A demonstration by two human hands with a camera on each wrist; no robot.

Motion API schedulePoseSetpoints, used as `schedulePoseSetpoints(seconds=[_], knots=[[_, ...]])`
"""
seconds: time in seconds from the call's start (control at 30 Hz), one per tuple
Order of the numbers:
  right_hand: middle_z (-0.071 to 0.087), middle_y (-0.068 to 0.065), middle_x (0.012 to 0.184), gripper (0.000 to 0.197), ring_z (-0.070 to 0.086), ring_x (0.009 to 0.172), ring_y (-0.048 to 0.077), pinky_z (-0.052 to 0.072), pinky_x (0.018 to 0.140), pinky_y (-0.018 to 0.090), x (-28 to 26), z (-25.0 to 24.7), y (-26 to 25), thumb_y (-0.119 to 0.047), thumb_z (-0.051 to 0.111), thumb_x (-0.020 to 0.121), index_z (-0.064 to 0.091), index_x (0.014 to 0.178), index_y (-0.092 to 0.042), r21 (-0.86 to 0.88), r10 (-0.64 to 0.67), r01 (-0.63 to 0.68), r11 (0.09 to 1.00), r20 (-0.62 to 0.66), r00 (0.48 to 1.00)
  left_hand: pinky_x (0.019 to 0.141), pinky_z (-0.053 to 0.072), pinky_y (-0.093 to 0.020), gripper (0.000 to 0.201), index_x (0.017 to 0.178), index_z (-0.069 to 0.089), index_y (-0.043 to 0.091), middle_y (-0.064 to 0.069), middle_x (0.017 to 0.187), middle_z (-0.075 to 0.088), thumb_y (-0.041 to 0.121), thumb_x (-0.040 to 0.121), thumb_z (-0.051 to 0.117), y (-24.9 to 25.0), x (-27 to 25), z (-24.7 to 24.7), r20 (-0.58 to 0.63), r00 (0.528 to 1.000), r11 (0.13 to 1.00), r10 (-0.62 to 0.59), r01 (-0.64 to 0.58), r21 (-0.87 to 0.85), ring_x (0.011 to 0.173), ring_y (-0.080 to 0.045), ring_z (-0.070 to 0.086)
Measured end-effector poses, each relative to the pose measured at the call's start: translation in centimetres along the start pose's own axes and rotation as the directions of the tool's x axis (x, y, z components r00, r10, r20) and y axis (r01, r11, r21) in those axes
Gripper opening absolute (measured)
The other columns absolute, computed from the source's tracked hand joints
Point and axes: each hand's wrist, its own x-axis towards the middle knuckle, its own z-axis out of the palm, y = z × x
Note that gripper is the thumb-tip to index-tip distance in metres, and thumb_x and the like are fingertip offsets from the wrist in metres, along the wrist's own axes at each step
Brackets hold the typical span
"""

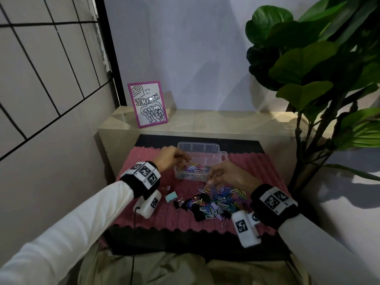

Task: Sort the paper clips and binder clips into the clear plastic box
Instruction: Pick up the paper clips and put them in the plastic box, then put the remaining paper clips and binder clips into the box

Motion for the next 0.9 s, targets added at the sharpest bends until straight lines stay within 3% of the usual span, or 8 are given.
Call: schedulePoseSetpoints(seconds=[0.1,0.2,0.3,0.37,0.5,0.63,0.77,0.9], knots=[[0.069,0.015,0.084,0.003,0.068,0.072,0.023,0.057,0.070,0.031,0.7,-0.5,-0.9,-0.002,0.064,0.081,0.066,0.084,-0.004,0.049,-0.032,0.033,0.998,-0.031,0.999,0.073,0.048,-0.005,0.028,0.106,0.065,0.007,-0.009,0.105,0.070,-0.004,0.088,0.048,-0.1,-1.4,-1.2,-0.099,0.995,0.997,-0.014,0.005,-0.083,0.085,-0.003,0.064],[0.069,0.011,0.079,0.006,0.067,0.066,0.015,0.056,0.062,0.023,2.5,-0.7,-2.4,0.001,0.065,0.080,0.066,0.086,0.002,0.068,-0.058,0.068,0.995,-0.145,0.988,0.067,0.044,0.001,0.027,0.102,0.067,0.008,-0.002,0.097,0.069,-0.004,0.087,0.048,0.0,-3.3,-2.0,-0.042,0.999,0.999,0.017,-0.019,-0.029,0.067,0.018,0.058],[0.067,0.012,0.075,0.006,0.066,0.061,0.015,0.056,0.060,0.023,4.8,-0.1,-3.8,0.006,0.064,0.079,0.064,0.079,0.000,0.087,-0.059,0.077,0.993,-0.191,0.980,0.070,0.051,-0.013,0.024,0.097,0.066,0.005,-0.007,0.090,0.070,-0.006,0.087,0.047,0.2,-5.0,-1.3,0.168,0.986,0.999,-0.001,0.009,-0.046,0.062,0.008,0.061],[0.066,0.016,0.081,0.012,0.066,0.068,0.020,0.058,0.068,0.026,6.1,0.7,-4.3,0.008,0.063,0.079,0.063,0.077,-0.004,0.059,-0.052,0.065,0.996,-0.206,0.977,0.070,0.053,-0.019,0.024,0.097,0.066,0.005,-0.008,0.092,0.071,-0.006,0.087,0.047,0.3,-5.6,-0.5,0.240,0.971,0.999,-0.010,0.019,-0.036,0.067,-0.001,0.063],[0.068,0.011,0.108,0.025,0.064,0.099,0.020,0.050,0.085,0.026,6.5,1.9,-4.1,0.001,0.061,0.083,0.066,0.107,-0.004,-0.346,-0.069,0.027,0.938,-0.111,0.991,0.067,0.044,-0.001,0.026,0.099,0.068,0.007,-0.007,0.098,0.071,-0.007,0.083,0.053,0.7,-6.2,1.0,0.283,0.957,0.996,0.059,-0.076,0.047,0.081,-0.009,0.063],[0.070,0.013,0.102,0.023,0.066,0.090,0.022,0.053,0.086,0.033,3.5,2.5,-4.0,0.004,0.054,0.086,0.067,0.103,-0.004,-0.504,-0.241,0.150,0.850,-0.120,0.963,0.073,0.035,0.004,0.024,0.104,0.068,0.008,-0.006,0.106,0.069,0.003,0.082,0.061,1.4,-6.5,3.3,0.360,0.925,0.982,0.118,-0.163,0.098,0.090,-0.008,0.060],[0.068,0.008,0.094,0.014,0.056,0.080,0.011,0.041,0.068,0.019,-0.1,3.3,-3.1,-0.004,0.063,0.082,0.065,0.096,-0.005,-0.594,-0.182,0.241,0.768,0.158,0.971,0.091,0.034,-0.012,0.026,0.103,0.066,0.011,-0.003,0.117,0.061,0.011,0.077,0.067,1.4,-6.2,4.6,0.362,0.921,0.960,0.144,-0.218,0.174,0.109,-0.015,0.054],[0.063,0.006,0.099,0.040,0.056,0.084,0.017,0.044,0.071,0.028,-1.6,3.8,-1.8,-0.017,0.072,0.077,0.052,0.111,-0.010,-0.572,-0.076,0.211,0.793,0.251,0.965,0.093,0.045,-0.038,0.021,0.094,0.062,0.016,0.002,0.119,0.056,0.018,0.075,0.069,1.1,-6.2,4.8,0.359,0.925,0.936,0.126,-0.231,0.266,0.110,-0.017,0.053]])
